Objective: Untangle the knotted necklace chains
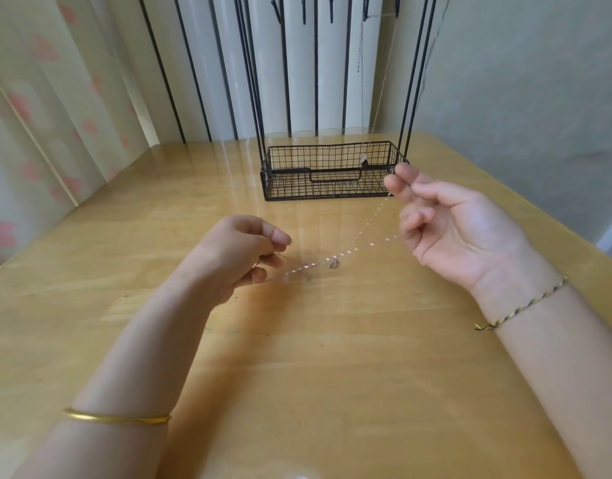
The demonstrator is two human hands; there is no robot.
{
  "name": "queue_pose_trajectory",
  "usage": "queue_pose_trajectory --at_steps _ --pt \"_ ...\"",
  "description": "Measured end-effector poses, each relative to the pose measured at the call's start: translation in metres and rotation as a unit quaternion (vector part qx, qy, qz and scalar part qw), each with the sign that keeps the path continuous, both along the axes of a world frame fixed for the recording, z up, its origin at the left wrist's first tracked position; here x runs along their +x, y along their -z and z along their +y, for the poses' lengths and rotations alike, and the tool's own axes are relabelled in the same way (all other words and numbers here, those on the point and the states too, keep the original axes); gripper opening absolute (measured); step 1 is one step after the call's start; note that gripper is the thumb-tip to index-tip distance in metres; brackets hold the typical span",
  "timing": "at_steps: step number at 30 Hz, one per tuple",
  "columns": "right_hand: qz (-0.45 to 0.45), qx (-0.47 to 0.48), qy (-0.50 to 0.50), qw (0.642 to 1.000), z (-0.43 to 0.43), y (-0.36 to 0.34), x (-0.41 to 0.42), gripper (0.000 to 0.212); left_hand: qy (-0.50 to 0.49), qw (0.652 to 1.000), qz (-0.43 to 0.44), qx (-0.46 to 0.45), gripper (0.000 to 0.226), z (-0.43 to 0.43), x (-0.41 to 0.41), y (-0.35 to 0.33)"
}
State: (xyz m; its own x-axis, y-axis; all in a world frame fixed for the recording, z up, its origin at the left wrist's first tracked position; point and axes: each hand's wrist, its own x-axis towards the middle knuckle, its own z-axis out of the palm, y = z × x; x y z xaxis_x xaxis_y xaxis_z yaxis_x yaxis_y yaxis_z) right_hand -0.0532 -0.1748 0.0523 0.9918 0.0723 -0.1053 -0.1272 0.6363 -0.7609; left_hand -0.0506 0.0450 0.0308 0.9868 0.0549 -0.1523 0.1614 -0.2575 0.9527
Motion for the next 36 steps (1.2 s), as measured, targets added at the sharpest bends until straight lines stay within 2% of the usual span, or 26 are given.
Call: queue_pose_trajectory --at_steps 3,5,8,11,14,19,24,28,32,36 --pt "0.017 -0.044 0.054 0.997 -0.003 0.006 0.004 0.024 -0.009 0.998 0.003 -0.056 0.032 0.002 -0.001 -0.002" --pt "0.029 -0.052 0.090 0.994 -0.005 0.010 0.007 0.025 -0.018 0.992 0.002 -0.125 0.030 0.002 -0.001 -0.005" --pt "0.037 -0.054 0.129 0.989 -0.008 0.013 0.010 0.027 -0.030 0.970 -0.004 -0.241 0.023 0.000 -0.003 -0.011" --pt "0.048 -0.057 0.149 0.986 -0.009 0.017 0.011 0.028 -0.022 0.948 -0.019 -0.317 0.019 0.000 -0.006 -0.015" --pt "0.070 -0.040 0.164 0.983 -0.011 0.020 0.013 0.030 -0.004 0.930 -0.039 -0.365 0.031 0.000 -0.007 -0.018" --pt "0.091 -0.017 0.169 0.981 -0.013 0.024 0.017 0.031 0.020 0.905 -0.045 -0.423 0.053 0.000 -0.009 -0.021" --pt "0.065 -0.057 0.113 0.990 -0.008 0.025 0.015 0.025 0.037 0.885 -0.058 -0.461 0.065 0.000 -0.013 -0.024" --pt "0.025 -0.125 0.053 0.990 -0.003 0.021 0.011 0.025 0.029 0.894 -0.085 -0.438 0.068 0.001 -0.015 -0.026" --pt "0.013 -0.153 0.005 0.988 -0.005 0.016 0.007 0.017 0.016 0.893 -0.107 -0.437 0.066 0.003 -0.015 -0.026" --pt "0.024 -0.166 -0.019 0.986 -0.004 0.016 0.008 0.033 -0.005 0.888 -0.125 -0.443 0.063 0.005 -0.015 -0.025"
